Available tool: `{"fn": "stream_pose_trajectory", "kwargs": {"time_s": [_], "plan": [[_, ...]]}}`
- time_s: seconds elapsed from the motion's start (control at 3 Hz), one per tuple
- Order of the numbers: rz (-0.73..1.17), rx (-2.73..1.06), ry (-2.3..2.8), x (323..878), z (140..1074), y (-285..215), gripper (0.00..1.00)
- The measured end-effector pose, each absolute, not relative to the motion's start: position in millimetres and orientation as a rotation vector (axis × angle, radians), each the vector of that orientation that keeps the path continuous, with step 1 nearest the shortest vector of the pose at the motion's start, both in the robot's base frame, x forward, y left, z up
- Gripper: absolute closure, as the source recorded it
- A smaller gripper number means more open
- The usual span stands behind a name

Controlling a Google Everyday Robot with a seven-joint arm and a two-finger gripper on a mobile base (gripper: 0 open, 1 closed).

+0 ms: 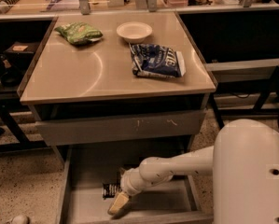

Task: Pick rxbar chocolate from middle drawer and place on counter

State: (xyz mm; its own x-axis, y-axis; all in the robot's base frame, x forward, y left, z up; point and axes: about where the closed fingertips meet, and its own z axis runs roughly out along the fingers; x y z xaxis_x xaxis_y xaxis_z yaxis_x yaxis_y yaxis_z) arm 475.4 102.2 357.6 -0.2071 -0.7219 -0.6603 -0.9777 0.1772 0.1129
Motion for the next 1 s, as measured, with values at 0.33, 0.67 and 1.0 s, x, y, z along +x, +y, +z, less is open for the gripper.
{"fn": "stream_pose_trajectory", "kwargs": {"time_s": [0.33, 0.67, 1.0], "plan": [[0.737, -1.596, 1.998, 474.7, 356.6, 102.4, 0.00], [0.737, -1.596, 1.998, 474.7, 356.5, 102.4, 0.16], [0.737, -1.596, 1.998, 474.6, 356.5, 102.5, 0.39]]}}
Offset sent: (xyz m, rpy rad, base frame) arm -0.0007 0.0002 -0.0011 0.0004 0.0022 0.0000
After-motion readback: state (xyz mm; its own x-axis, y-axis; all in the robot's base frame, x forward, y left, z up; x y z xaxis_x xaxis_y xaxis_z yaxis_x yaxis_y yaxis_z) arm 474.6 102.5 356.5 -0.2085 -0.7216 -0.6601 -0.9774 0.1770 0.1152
